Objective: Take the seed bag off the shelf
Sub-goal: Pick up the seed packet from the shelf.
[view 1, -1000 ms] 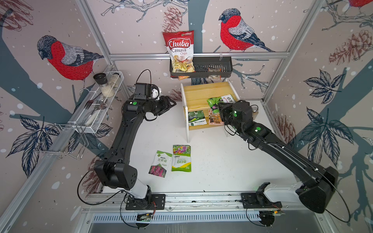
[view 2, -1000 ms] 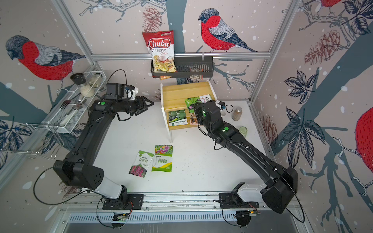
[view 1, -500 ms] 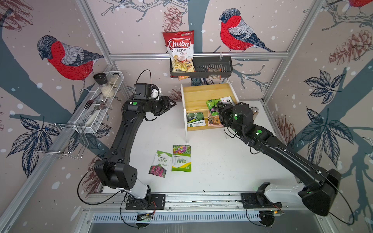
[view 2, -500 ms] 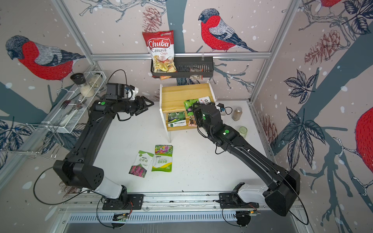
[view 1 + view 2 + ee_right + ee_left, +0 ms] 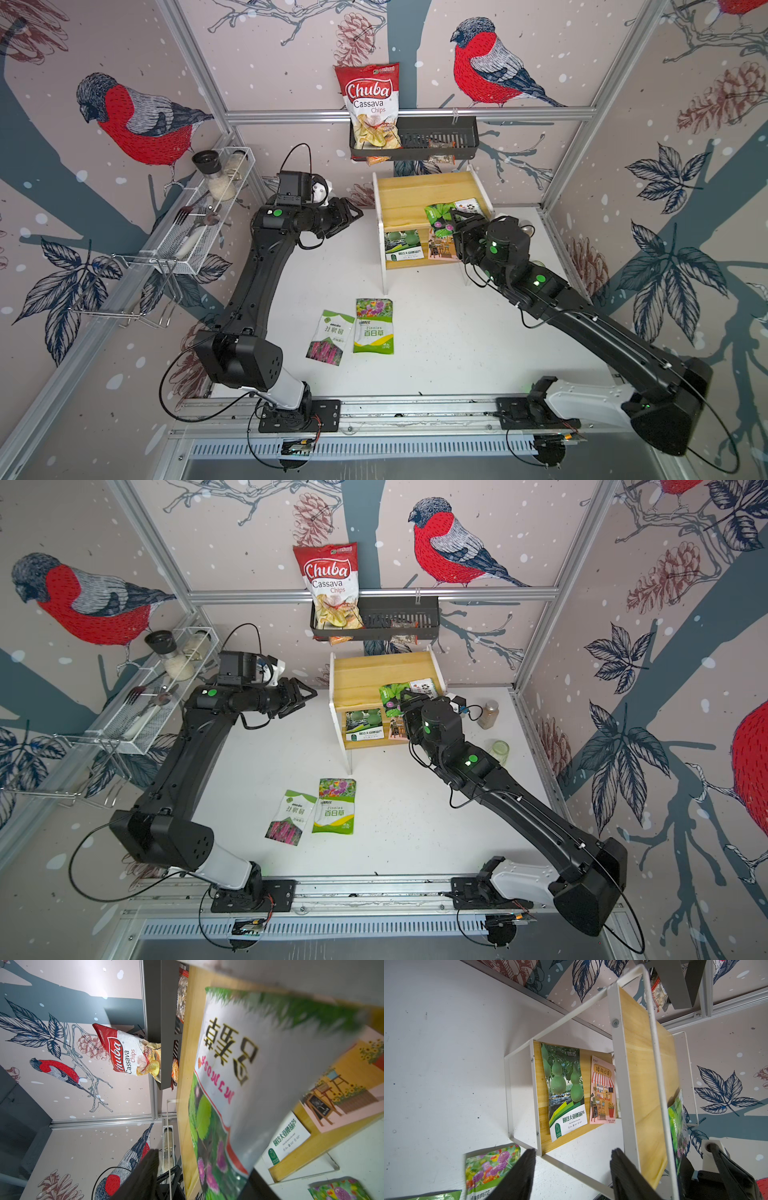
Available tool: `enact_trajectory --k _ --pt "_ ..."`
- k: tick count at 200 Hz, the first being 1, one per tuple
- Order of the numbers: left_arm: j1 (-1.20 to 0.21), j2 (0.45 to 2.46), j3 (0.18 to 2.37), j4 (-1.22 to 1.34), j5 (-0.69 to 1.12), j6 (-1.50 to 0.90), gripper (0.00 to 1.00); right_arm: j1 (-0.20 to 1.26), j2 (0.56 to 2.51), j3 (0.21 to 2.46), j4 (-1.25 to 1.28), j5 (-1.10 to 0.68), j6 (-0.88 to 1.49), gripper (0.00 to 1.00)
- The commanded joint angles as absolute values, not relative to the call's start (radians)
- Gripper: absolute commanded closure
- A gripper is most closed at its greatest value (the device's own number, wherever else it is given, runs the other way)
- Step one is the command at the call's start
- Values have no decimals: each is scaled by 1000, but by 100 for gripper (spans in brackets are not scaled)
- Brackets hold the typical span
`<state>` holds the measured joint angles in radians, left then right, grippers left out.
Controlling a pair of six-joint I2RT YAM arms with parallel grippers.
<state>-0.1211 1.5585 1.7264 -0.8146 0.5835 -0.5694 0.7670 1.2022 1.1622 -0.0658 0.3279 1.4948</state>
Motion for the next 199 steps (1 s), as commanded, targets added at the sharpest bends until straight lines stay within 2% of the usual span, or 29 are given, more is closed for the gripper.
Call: enact_trajectory --k 1,50,88,102,137,159,199 --pt "-117 1560 1727 -799 597 -560 38 770 1193 1155 -44 345 1505 45" --pt "-117 1558 1727 -801 598 -560 38 781 1192 1154 -35 345 1509 53" --pt "-118 1555 1724 -801 597 -559 38 781 1197 1144 -17 341 1512 70" --pt "-118 1553 1724 -802 595 -559 38 781 1199 1150 -14 339 1508 79" --pt "-118 1555 1721 -799 596 -561 38 779 1195 1154 -11 341 1503 89" --pt "-118 1557 1727 -800 596 -560 38 780 1192 1149 5 339 1494 99" --pt "-118 1559 1736 -801 595 -560 38 757 1195 1156 56 310 1454 100"
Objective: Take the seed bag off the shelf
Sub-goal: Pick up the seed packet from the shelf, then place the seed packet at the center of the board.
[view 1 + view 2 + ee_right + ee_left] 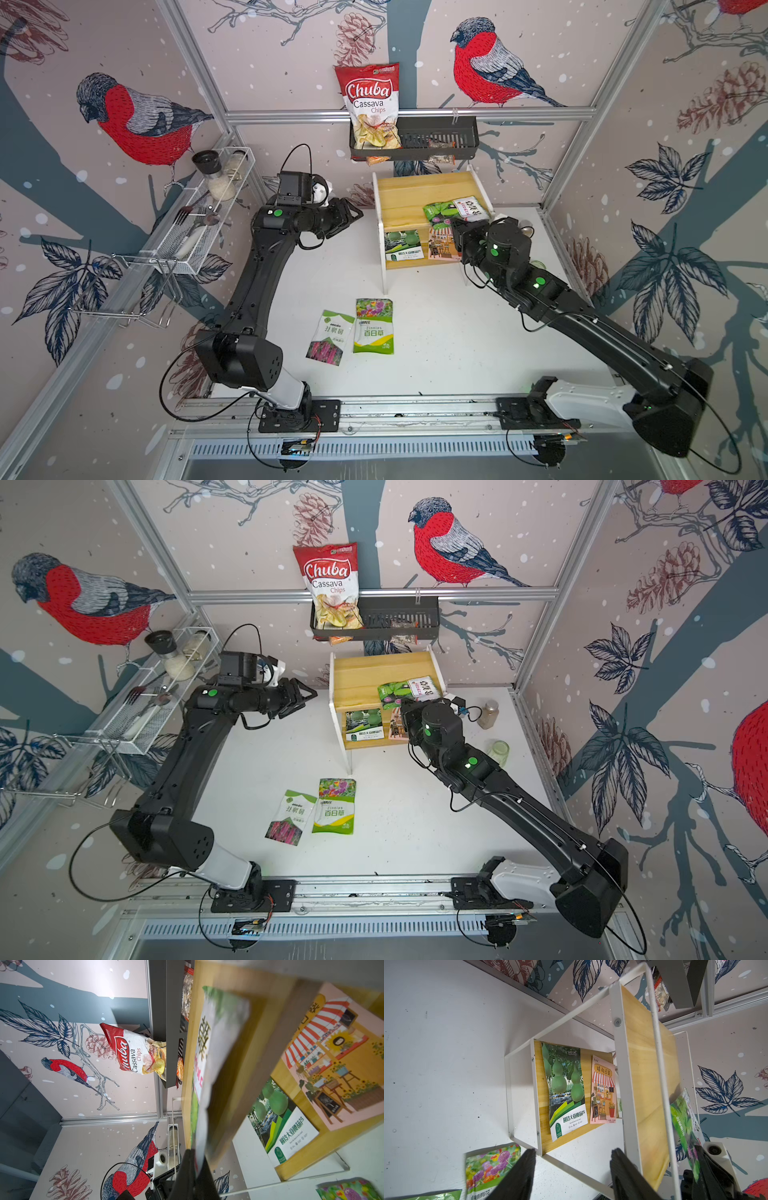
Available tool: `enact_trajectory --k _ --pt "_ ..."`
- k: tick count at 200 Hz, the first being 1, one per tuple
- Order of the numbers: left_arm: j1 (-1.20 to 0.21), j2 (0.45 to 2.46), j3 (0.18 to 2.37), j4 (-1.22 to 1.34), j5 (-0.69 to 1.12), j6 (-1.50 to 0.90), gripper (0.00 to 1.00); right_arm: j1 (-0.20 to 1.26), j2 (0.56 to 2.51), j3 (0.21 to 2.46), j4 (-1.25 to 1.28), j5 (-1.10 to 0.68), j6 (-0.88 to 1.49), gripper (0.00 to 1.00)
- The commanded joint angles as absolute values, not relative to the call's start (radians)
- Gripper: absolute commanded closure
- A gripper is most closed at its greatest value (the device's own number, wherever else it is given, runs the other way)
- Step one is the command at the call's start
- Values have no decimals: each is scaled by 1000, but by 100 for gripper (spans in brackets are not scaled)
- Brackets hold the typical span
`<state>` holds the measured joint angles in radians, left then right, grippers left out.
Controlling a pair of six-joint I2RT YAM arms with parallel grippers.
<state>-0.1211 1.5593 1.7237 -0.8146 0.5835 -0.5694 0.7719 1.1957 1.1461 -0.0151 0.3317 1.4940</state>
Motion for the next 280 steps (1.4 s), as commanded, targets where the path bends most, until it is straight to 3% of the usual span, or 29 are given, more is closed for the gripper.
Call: enact_trajectory --k 1,71,130,216,241,280 --pt "-118 1559 1736 -801 595 -560 38 757 1195 1156 56 310 1454 100" --pt "-117 1548 1765 -800 568 -561 38 703 1233 1209 180 107 1309 100" --pt "-118 1491 1742 -768 526 -585 38 690 1150 1242 -128 -209 1114 100" --pt "-129 1349 1679 -789 382 -655 39 743 925 951 -491 -509 950 100" --pt "-181 1328 1667 -804 316 -672 39 761 923 855 -559 -508 927 100" --pt "-302 1316 1653 -791 226 -745 39 775 1024 671 -469 -543 915 100"
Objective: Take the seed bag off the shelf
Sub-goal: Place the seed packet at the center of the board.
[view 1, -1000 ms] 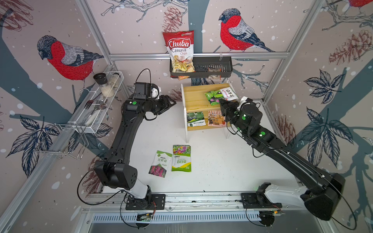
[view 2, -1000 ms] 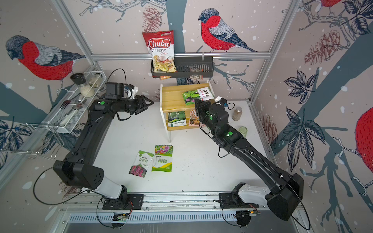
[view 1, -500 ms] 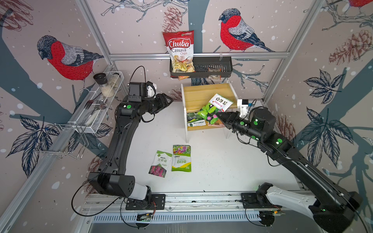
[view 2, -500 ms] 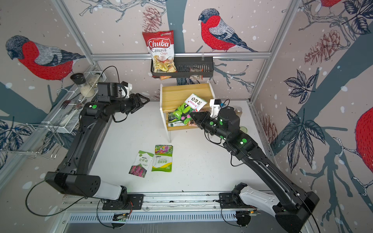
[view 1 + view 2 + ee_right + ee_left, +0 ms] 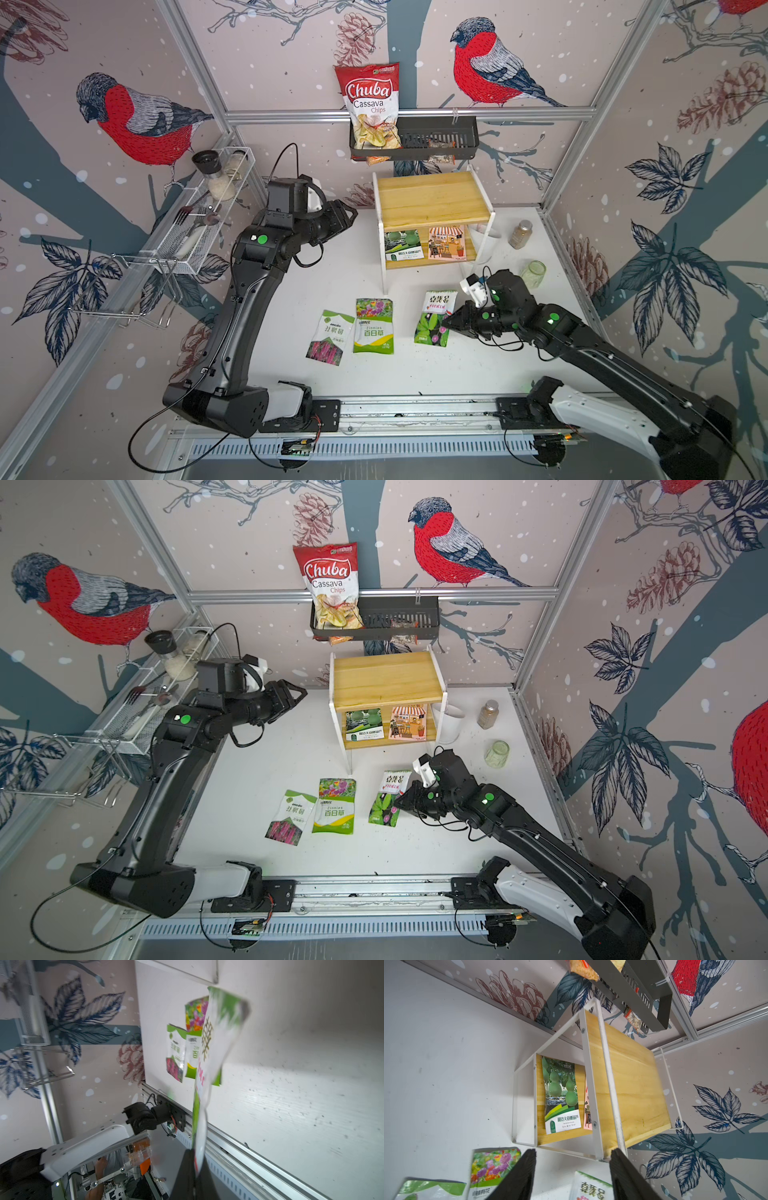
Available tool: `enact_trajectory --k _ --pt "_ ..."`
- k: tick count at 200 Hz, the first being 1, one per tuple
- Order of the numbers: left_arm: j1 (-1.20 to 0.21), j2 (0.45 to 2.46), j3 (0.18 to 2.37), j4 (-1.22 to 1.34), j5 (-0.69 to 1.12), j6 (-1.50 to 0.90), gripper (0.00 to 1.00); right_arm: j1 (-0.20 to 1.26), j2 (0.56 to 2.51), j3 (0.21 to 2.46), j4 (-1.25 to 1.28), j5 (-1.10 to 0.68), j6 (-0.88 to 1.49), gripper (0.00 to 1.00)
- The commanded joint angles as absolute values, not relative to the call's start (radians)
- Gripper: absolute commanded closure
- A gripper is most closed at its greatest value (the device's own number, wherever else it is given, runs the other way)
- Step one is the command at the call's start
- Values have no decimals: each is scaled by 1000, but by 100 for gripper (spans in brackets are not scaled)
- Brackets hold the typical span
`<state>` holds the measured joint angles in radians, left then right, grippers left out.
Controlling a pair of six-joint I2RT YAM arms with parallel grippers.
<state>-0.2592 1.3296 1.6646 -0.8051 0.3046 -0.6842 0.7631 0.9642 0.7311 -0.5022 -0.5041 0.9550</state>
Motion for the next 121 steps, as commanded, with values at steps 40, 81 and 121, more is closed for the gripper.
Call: enact_trajectory --k 40,81,121 --pt "-354 1289 1634 -790 183 -772 39 781 1291 691 -424 -542 787 100" --pt "-388 1254 1610 -793 153 -779 39 762 1528 810 -470 -497 650 100" --pt "-390 1249 1634 -781 164 -773 39 757 1633 916 -527 -401 621 69"
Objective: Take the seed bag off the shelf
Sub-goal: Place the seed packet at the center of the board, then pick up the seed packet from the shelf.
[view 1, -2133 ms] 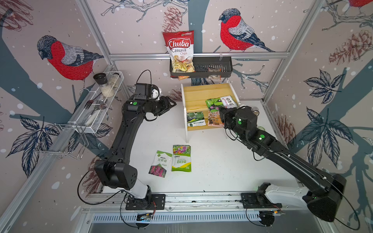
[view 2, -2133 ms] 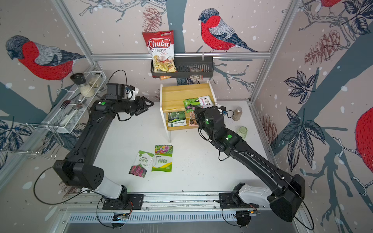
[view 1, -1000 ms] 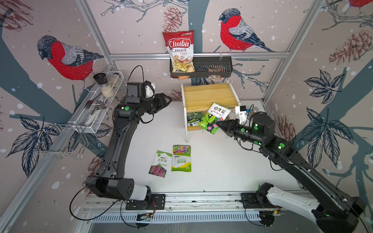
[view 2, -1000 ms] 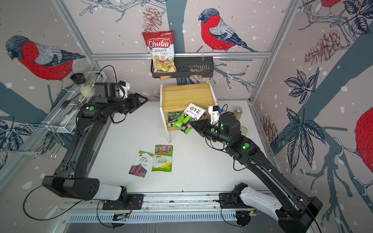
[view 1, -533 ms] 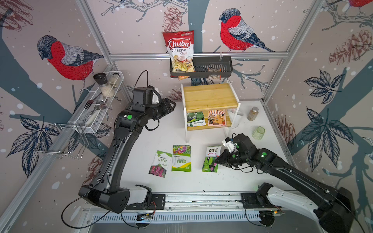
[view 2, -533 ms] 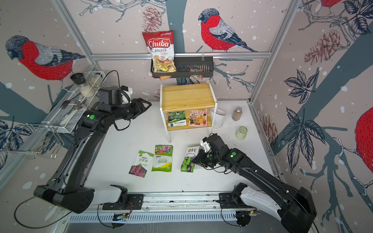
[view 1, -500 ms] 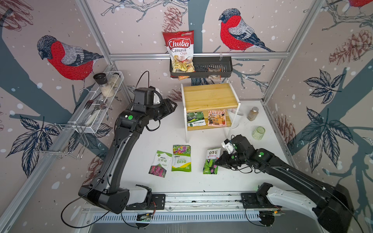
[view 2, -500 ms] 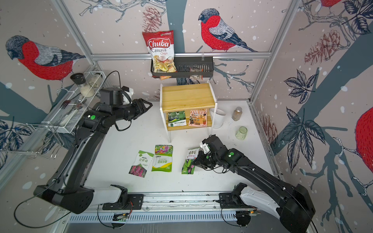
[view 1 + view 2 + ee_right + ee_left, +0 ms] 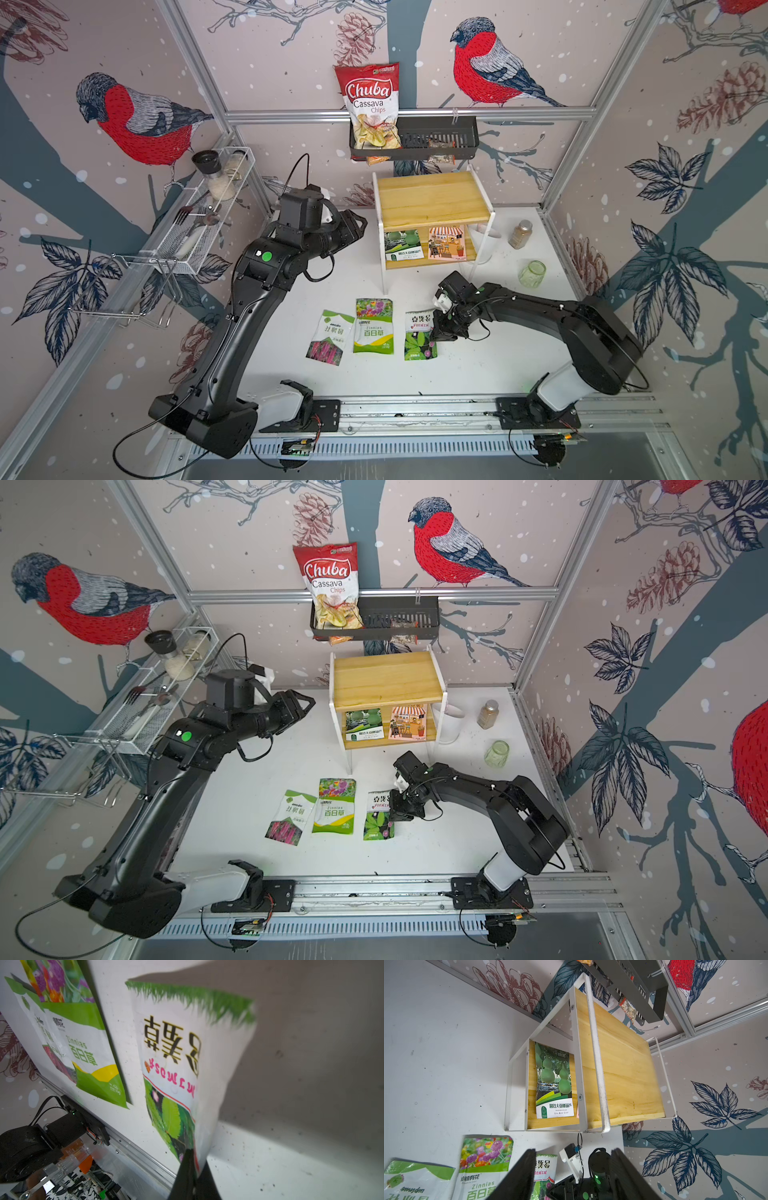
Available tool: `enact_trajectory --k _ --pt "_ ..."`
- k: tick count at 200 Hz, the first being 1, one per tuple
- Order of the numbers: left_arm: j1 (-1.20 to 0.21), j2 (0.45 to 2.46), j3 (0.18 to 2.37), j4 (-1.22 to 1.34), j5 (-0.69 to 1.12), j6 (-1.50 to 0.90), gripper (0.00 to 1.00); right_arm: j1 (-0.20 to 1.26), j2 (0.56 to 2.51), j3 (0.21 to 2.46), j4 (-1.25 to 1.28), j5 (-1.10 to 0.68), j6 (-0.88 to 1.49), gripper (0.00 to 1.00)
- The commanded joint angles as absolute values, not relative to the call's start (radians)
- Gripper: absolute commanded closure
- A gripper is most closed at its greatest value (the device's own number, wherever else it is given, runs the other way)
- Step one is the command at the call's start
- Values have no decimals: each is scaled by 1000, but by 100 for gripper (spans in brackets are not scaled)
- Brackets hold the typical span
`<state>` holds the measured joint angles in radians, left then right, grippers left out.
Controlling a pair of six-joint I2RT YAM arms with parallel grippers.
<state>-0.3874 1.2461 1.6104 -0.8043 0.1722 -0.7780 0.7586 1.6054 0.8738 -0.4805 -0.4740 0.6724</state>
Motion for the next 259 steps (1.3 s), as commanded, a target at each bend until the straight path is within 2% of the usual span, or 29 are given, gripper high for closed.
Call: enact_trajectory --k 1,18,26,32,36,45,52,81,102,182,210,259 --pt "-390 1250 1637 -781 164 -771 39 757 1634 918 -528 -399 621 67" --pt "-390 1276 1678 -781 178 -755 39 754 1631 948 -553 -361 630 56" --pt "-390 1294 1702 -782 187 -745 39 754 1623 960 -572 -343 639 45" --pt "-390 1310 1721 -781 194 -735 39 753 1612 972 -585 -331 644 31" --pt "-390 1321 1736 -784 200 -727 39 753 1607 977 -591 -325 647 27" --pt "-390 1354 1776 -799 206 -709 38 753 1575 994 -608 -300 661 10" --pt "-390 1385 1813 -818 207 -694 38 751 1549 1006 -617 -284 674 0" --pt "-390 1505 1955 -896 200 -629 37 739 1450 1050 -628 -251 744 0" --pt "-390 1565 2013 -917 196 -602 29 735 1408 1058 -608 -248 794 0" --pt "-390 1780 2211 -1107 119 -518 29 726 1422 1096 -581 -244 837 0" --pt "-381 1798 2241 -1142 58 -500 30 723 1418 1100 -572 -230 846 0" --pt "-308 1778 2217 -1164 51 -462 30 707 1415 1074 -517 -227 865 0"
